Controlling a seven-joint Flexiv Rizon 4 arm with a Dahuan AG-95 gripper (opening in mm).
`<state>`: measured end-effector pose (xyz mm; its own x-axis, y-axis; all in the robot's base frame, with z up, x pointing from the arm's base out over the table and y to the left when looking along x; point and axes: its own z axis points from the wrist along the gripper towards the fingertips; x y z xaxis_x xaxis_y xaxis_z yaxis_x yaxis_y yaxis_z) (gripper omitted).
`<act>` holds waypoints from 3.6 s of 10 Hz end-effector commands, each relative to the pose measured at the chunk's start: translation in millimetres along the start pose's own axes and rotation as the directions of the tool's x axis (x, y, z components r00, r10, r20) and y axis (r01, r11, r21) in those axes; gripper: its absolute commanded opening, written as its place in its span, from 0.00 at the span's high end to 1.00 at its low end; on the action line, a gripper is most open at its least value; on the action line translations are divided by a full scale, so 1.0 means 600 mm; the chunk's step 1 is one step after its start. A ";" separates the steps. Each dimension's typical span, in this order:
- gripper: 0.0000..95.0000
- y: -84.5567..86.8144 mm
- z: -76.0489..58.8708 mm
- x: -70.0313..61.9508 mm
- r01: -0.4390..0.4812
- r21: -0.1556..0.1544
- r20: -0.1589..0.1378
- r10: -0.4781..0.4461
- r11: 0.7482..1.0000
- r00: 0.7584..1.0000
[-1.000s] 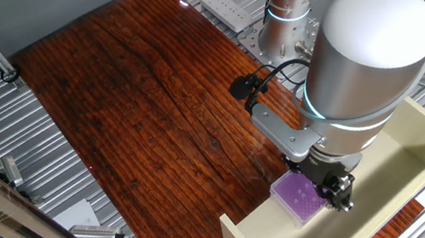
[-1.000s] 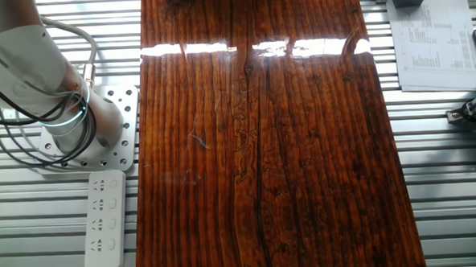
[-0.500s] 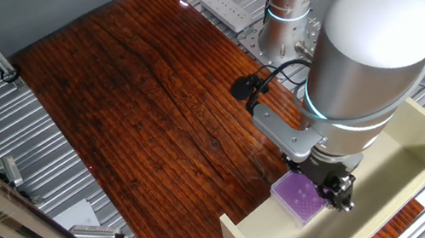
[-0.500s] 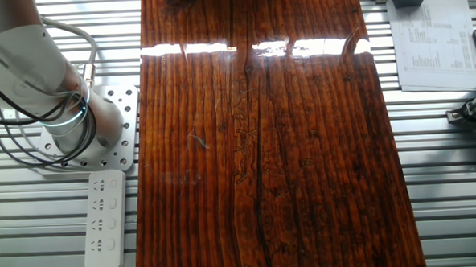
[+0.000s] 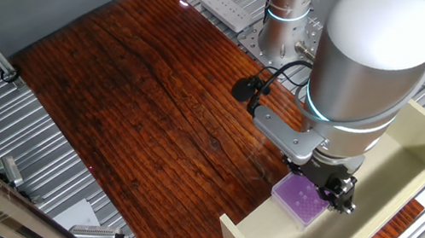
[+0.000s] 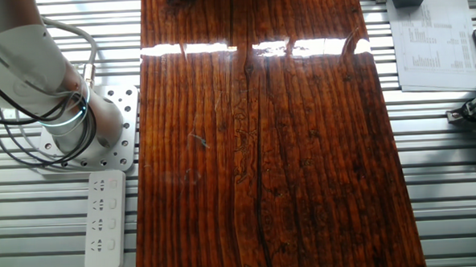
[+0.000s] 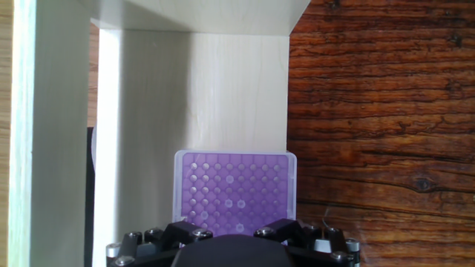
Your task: Put the object on the shelf
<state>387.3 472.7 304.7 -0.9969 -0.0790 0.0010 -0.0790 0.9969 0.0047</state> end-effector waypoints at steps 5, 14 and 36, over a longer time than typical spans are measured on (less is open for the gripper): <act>0.60 0.001 -0.001 0.000 -0.011 -0.004 -0.001 0.011 1.000 1.000; 0.60 0.003 -0.002 -0.002 -0.016 -0.009 -0.002 0.016 1.000 1.000; 0.00 0.004 -0.008 -0.001 -0.006 0.002 -0.005 0.006 1.000 1.000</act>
<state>387.9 475.6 310.2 -0.9973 -0.0728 0.0062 -0.0728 0.9973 0.0025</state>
